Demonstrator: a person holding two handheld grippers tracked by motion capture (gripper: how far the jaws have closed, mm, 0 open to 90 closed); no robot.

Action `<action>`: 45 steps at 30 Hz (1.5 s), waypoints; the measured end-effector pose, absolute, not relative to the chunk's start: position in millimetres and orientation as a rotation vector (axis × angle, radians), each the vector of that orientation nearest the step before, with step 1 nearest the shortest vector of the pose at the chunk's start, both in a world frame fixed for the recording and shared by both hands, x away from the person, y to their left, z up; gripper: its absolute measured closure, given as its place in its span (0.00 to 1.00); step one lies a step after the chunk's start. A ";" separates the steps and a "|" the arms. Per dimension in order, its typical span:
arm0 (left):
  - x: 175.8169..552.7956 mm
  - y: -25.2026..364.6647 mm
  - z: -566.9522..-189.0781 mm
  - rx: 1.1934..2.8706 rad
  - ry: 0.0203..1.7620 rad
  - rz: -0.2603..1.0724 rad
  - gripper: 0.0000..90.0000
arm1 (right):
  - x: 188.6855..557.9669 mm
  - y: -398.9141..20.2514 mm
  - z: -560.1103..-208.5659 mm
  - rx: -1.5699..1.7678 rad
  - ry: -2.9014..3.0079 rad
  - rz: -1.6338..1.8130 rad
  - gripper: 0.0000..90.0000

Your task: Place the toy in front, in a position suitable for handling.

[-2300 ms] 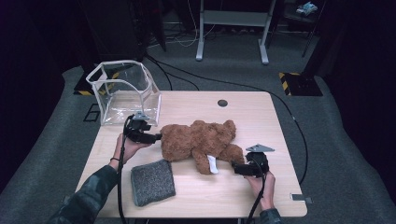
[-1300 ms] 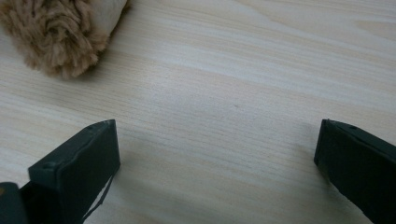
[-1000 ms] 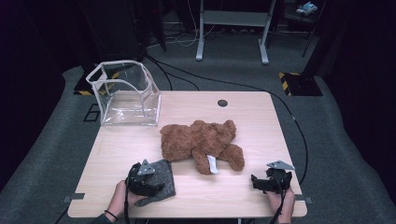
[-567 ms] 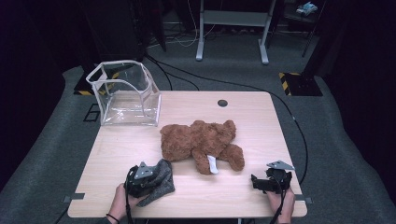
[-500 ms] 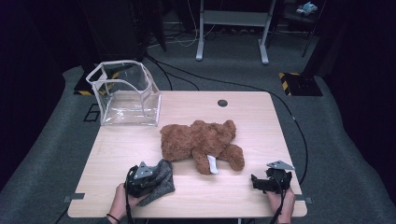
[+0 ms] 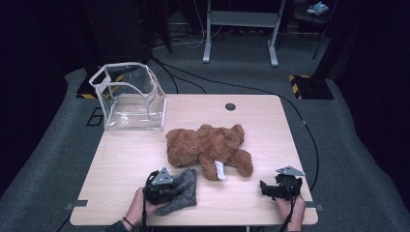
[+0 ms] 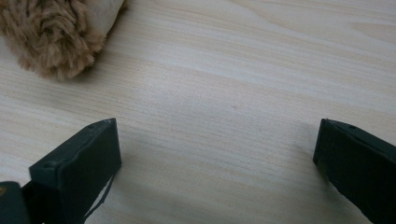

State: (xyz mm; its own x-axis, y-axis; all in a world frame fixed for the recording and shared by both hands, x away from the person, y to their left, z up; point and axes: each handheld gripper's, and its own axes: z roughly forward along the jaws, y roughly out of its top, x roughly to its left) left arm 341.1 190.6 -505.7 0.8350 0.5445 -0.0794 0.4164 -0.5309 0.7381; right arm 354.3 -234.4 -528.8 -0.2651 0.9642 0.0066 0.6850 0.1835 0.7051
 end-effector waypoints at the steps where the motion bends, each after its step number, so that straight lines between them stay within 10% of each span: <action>1: 342.8 184.2 -505.3 2.211 0.671 0.172 0.83 | 354.2 -234.2 -528.8 1.549 2.021 0.843 0.00; 16: 347.2 129.9 -518.0 2.265 0.495 0.036 0.79 | 354.4 -234.7 -528.9 1.542 2.023 0.839 0.00; 26: 347.0 147.8 -506.7 2.241 0.559 0.110 0.31 | 353.7 -233.4 -528.6 1.561 2.009 0.841 0.00; 45: 355.6 253.9 -521.7 2.176 0.974 0.446 0.06 | 328.0 -195.4 -503.2 1.441 2.140 1.023 0.00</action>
